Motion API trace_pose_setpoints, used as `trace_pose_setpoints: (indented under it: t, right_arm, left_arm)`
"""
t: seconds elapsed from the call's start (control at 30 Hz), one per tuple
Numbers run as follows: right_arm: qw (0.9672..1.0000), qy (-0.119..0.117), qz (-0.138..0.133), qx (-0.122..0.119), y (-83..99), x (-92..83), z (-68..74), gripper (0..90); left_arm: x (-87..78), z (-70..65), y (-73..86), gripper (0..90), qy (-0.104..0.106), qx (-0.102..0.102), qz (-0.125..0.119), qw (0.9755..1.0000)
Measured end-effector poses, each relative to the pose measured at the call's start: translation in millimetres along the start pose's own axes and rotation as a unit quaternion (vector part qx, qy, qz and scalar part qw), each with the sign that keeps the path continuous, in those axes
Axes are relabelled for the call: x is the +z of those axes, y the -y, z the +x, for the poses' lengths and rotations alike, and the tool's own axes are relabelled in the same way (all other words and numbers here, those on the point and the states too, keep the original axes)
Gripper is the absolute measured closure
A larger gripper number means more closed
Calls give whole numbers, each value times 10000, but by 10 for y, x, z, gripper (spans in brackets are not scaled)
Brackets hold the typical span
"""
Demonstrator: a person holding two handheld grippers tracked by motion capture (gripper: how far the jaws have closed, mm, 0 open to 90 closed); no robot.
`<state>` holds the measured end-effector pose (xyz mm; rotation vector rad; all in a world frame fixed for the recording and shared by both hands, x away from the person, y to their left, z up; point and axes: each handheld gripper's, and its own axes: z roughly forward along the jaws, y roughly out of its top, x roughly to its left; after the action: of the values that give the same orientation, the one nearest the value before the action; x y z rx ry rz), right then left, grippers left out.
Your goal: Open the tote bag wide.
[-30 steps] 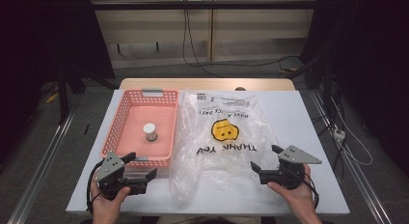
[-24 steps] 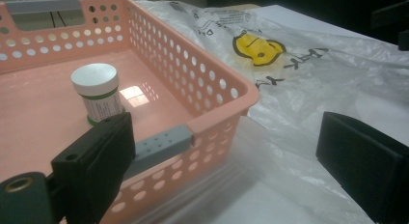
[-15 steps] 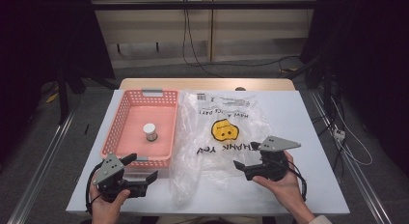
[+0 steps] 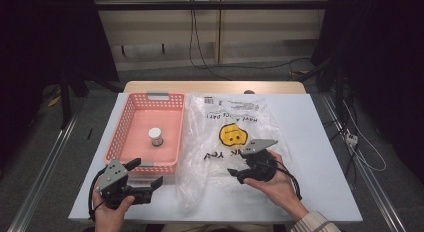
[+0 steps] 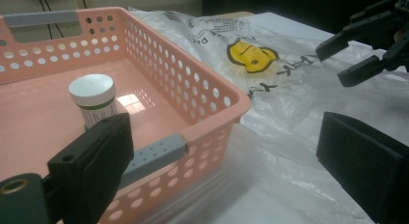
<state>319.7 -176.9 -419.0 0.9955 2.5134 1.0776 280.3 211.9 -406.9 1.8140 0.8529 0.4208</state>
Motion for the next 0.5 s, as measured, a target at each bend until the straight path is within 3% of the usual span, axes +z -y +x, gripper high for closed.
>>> trace_pose_setpoints:
  t: [0.07,0.1,0.17,0.33,0.5]
  right_arm:
    - [9998,37,149,-81,42,10,16,365]
    - [9991,189,338,-157,77,38,12,358]
    - [9987,216,443,-119,101,73,-14,326]
    - [9977,82,658,-115,138,160,-37,283]
    - [9962,82,855,-133,155,246,-27,392]
  left_arm:
    - [-1,3,-1,56,8,3,-4,10000]
    - [-1,2,0,56,12,5,5,10000]
    - [-3,-1,-1,56,10,16,9,10000]
    - [3,-6,-3,56,7,24,18,10000]
    - [-1,-1,-1,56,5,9,5,10000]
